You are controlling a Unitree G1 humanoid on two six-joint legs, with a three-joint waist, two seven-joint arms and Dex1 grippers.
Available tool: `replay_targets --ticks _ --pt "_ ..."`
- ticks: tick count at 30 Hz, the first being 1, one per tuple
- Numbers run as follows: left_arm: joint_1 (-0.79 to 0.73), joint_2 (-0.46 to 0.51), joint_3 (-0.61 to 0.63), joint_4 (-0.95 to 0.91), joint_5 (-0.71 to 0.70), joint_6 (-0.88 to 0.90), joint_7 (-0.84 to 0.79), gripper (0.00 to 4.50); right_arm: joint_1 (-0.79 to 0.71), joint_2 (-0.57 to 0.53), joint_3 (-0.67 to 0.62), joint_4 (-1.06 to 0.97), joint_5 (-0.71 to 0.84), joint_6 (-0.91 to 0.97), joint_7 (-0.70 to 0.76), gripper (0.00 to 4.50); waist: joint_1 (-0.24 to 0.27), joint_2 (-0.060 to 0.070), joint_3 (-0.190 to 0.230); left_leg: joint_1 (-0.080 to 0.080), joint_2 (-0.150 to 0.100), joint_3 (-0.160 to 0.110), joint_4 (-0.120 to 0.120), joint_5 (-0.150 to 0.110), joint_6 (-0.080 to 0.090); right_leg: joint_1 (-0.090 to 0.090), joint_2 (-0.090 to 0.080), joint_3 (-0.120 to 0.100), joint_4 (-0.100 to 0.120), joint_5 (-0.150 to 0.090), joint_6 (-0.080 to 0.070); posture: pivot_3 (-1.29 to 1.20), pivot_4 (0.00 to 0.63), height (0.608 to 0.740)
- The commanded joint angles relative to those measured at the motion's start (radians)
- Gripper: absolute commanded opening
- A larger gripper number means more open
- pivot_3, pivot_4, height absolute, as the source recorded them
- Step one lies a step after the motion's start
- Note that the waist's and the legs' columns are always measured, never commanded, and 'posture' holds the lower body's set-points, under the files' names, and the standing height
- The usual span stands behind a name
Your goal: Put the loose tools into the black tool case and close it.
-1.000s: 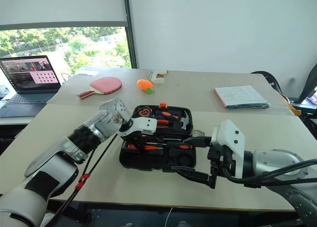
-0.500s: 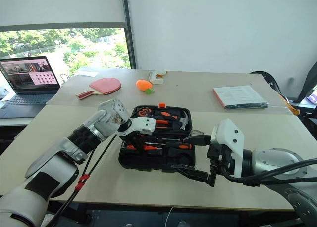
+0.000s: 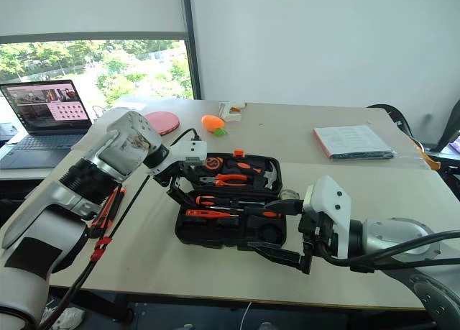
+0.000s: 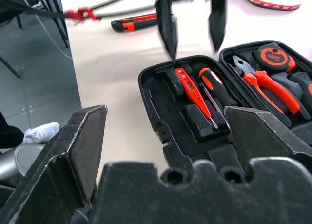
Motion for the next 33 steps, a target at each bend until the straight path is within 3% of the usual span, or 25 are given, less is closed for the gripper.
replay_targets --ticks 1,3,11,33 --pt "0.002 -0.024 0.044 0.02 0.008 -0.107 0.041 3.39 -0.011 0.007 -0.008 -0.002 -0.013 -0.031 0.006 4.5 0.0 0.0 0.0 -0.001 0.0 0.0 0.001 0.0 0.0 -0.001 0.0 0.0 0.0 0.0 0.0 0.0 0.15 0.737" --pt "0.02 -0.039 0.049 0.018 0.008 -0.128 0.052 2.91 -0.014 0.008 -0.005 0.0 -0.016 -0.031 0.007 4.5 -0.001 0.0 0.0 -0.001 0.0 0.0 0.001 0.0 0.0 -0.001 0.0 0.0 0.0 0.0 0.0 0.0 0.15 0.737" --pt "0.104 -0.051 0.03 -0.033 0.033 -0.166 0.065 0.04 -0.012 0.012 -0.007 -0.002 -0.015 -0.026 0.002 4.5 -0.004 0.0 0.0 -0.001 0.0 0.0 0.0 0.0 0.0 -0.001 0.0 0.0 0.0 0.0 0.0 0.0 0.15 0.737" --pt "0.166 -0.092 0.015 -0.036 0.115 -0.195 0.094 0.04 -0.001 0.018 -0.01 -0.001 -0.005 -0.018 -0.004 4.5 -0.002 0.0 0.0 -0.002 0.0 0.0 0.001 0.0 0.0 -0.001 0.0 -0.001 0.0 0.0 0.0 0.0 0.15 0.737"
